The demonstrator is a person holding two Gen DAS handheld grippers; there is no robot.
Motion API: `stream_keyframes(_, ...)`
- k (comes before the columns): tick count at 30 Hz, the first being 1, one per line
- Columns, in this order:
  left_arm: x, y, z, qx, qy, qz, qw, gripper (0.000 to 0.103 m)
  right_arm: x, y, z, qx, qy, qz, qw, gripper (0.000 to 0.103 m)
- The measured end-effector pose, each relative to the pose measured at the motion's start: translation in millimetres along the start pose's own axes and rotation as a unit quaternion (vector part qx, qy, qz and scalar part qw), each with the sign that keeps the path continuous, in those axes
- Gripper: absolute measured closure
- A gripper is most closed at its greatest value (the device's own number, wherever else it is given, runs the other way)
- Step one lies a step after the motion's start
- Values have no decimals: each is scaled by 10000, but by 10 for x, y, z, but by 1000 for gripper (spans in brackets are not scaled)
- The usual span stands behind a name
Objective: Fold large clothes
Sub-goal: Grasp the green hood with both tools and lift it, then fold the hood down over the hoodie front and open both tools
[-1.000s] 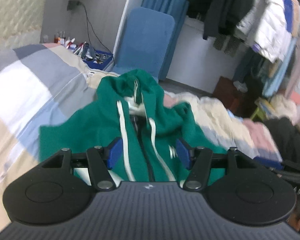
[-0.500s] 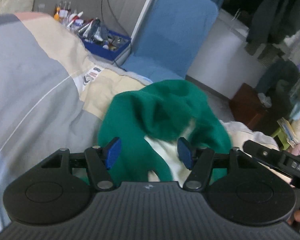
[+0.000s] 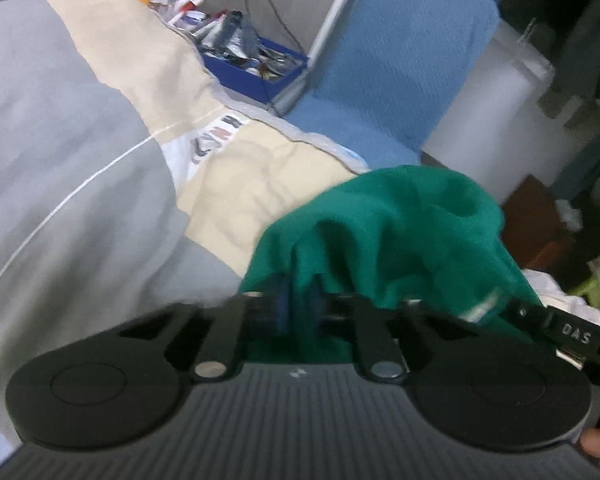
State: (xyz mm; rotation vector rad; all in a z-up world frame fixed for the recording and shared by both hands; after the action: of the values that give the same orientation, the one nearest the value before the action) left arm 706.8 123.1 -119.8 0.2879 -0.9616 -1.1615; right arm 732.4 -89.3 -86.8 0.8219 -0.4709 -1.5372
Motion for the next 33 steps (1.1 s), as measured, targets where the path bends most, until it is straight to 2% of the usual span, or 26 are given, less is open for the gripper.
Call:
stream_keyframes(1,38,5,77,49,23,-54,10000,96,-38,20,81,128,-8,107,9999,90)
stream_keyframes(7,318,-103,683,222,-97,-480,9986,97,-236,88,796,739,69,940,9928,93)
stream_keyframes(12,627,-275,1408,494,-260,-802,9952,97,-274,8,1665,1370,235,1239,9825,94)
stream_keyframes(18,987,-798,2442,717,-286,-1208,9897,97,-209,-420,2696,1896,129,1473,9707,94)
stream_keyframes(21,1005,-1213,2844,737,-492,-1114,9898,97,-157,-775,3156,2103,167,1506,9658,94)
stream_keyframes(24,900,-1718,3093,627,-526,-841,9931,98,-51,-1186,3479,2130,105,1419,9666,94)
stream_keyframes(27,777,-2225,3252,488,-495,-567,9960,98,46,-1660,3652,1918,24,1376,9717,94)
stream_keyframes(33,684,-2938,3328,152,-224,-783,9966,97,187,-2442,3728,1172,-58,1371,9836,95)
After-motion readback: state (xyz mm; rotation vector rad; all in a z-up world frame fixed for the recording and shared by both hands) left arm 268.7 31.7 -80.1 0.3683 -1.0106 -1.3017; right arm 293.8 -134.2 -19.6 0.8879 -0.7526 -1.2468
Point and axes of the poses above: each gripper's, at about its wrist camera, not at the fingertips, and z roughly against the way its jaws point, x to its right, y to its top, the point moved 2 cm from there along -z, roughly the way its jaws point, and after that the axes turned 10 degrees about -y, right-handed, at the moved point
